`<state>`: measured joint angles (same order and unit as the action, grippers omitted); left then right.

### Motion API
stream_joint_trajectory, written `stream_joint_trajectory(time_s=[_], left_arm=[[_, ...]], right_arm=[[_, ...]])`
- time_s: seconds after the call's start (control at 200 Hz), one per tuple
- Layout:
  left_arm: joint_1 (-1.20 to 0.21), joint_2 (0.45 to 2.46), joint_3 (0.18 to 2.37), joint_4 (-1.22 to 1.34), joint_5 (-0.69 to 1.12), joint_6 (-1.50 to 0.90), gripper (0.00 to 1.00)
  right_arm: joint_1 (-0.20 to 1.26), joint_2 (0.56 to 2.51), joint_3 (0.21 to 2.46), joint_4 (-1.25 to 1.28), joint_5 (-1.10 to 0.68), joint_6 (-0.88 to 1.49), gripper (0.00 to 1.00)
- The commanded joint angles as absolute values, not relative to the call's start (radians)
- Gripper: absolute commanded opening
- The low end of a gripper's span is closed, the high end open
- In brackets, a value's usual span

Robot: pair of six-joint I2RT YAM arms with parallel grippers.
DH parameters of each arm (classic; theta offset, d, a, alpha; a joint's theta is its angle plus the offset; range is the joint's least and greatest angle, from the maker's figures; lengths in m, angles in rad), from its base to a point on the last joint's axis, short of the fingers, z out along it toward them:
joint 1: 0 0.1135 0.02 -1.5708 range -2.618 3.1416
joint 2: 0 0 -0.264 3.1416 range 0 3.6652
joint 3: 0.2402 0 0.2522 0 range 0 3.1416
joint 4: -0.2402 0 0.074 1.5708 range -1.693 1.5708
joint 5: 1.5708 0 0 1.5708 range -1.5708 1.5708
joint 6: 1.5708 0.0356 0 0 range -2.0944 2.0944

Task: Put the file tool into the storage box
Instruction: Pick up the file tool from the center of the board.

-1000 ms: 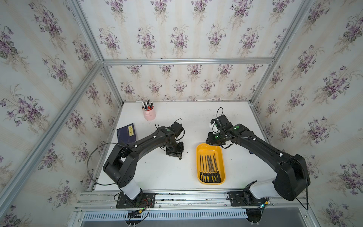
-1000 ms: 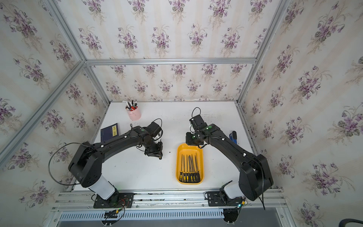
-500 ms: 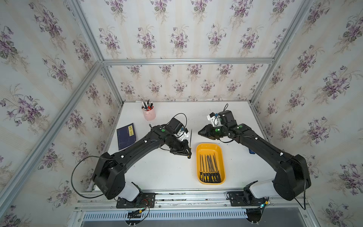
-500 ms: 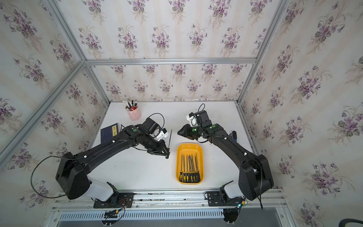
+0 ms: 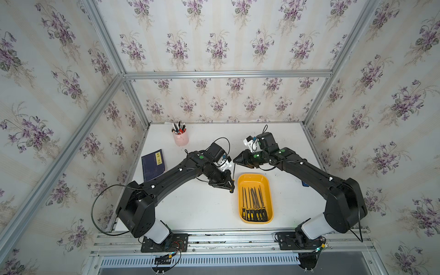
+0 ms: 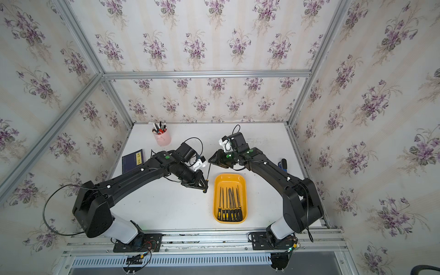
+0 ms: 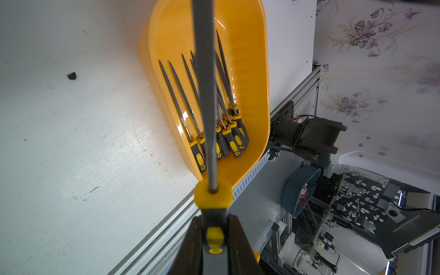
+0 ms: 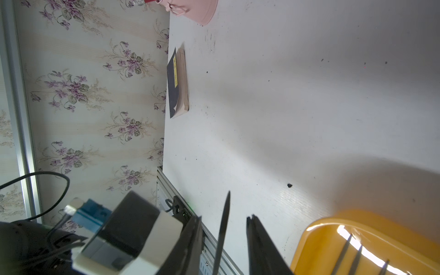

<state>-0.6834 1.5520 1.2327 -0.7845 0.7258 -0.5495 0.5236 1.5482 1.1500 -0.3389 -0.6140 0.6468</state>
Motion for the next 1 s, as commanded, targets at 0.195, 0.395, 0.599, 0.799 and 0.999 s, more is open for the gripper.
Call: stream_joint_trajectory(time_s=[0.195,0.395,0.599,0.799,0.999], left_arm=[[-0.688,1.559,1.233,-0.765,0.742,-0.534,0.09],[-0.690,1.568,1.230,-0.757,0.740,-0.540,0.09],[-0.690,1.581,1.242,-0.753,0.739,-0.545,0.12],[-0.685,1.584,1.237,-0.740,0.742,-0.559,0.43],[-0.653,1.554,1.229,-0.754,0.731,-0.565,0.73]], right_arm=[[0.526,1.601,1.185,-0.346,-0.566,0.637,0.31],[0.528,1.617,1.186,-0.342,-0.590,0.632,0.06],[0.527,1.601,1.186,-0.376,-0.587,0.614,0.00],[0.528,1.597,1.236,-0.572,-0.468,0.521,0.00],[0.528,1.576,1.226,-0.699,-0.380,0.447,0.00]])
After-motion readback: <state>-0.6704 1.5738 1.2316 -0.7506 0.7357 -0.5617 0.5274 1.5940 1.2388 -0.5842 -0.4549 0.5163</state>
